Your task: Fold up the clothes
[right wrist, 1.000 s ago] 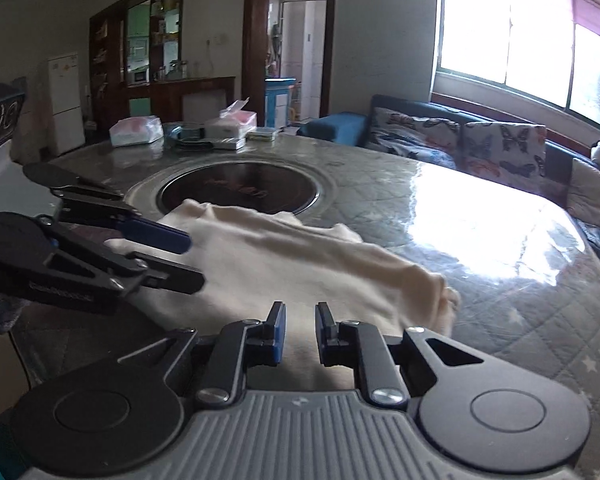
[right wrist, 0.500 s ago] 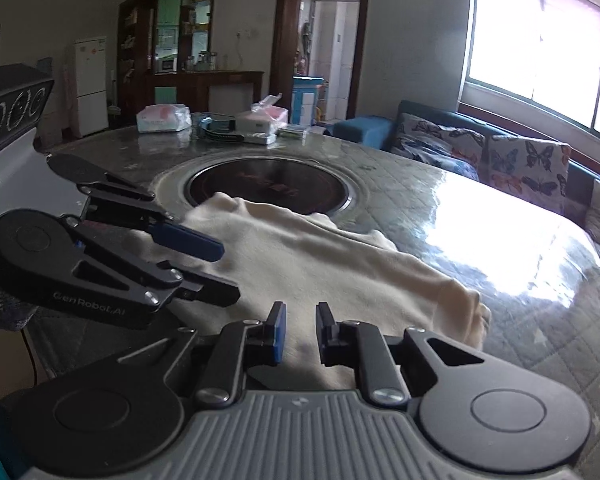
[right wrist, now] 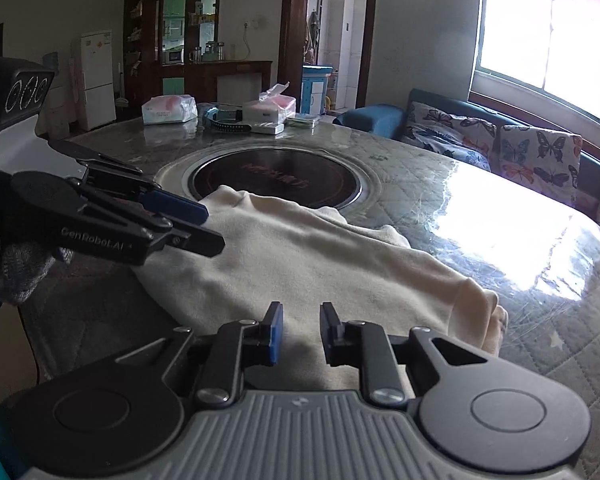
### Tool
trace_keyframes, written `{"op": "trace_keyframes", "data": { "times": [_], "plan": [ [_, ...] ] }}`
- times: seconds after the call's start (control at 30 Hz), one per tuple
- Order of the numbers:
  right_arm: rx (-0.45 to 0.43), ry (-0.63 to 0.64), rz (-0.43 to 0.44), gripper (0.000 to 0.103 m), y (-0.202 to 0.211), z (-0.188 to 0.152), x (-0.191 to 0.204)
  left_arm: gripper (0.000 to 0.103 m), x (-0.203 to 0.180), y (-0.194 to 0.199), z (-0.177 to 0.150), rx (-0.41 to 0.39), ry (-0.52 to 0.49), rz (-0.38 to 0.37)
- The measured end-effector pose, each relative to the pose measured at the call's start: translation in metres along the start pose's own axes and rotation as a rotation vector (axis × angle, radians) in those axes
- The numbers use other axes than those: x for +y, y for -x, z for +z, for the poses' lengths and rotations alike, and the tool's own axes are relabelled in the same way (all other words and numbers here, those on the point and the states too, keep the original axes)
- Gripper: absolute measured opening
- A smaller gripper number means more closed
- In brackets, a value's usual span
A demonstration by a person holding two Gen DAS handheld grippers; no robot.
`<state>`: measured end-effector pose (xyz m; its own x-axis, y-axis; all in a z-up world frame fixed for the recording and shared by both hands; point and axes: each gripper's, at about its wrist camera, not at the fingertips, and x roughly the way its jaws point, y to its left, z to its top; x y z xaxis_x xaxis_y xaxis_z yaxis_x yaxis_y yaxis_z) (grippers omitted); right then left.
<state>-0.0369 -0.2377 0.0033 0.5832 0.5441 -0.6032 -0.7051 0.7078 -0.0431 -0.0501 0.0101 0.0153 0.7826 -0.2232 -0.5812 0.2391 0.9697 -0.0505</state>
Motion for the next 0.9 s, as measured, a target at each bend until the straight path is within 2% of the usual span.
{"op": "trace_keyframes", "data": {
  "times": [0.1, 0.33, 0.57, 0.73, 0.9],
  "plan": [
    [0.021, -0.021, 0.008, 0.023, -0.007, -0.001, -0.005, 0.041, 0.009, -0.007, 0.0, 0.031, 0.035, 0.004],
    [0.036, -0.051, 0.027, 0.028, -0.012, 0.018, -0.018, 0.041, 0.022, -0.009, 0.012, 0.011, 0.076, 0.025],
    [0.064, -0.106, 0.026, 0.028, -0.045, 0.042, -0.032, 0.041, 0.043, -0.026, 0.019, 0.032, 0.139, 0.041],
    [0.086, -0.15, 0.016, 0.028, -0.066, 0.047, -0.042, 0.041, 0.051, -0.032, 0.02, 0.043, 0.167, 0.041],
    [0.076, -0.154, 0.002, 0.028, -0.07, 0.055, -0.044, 0.041, 0.052, -0.034, 0.025, 0.046, 0.167, 0.046]
  ]
}}
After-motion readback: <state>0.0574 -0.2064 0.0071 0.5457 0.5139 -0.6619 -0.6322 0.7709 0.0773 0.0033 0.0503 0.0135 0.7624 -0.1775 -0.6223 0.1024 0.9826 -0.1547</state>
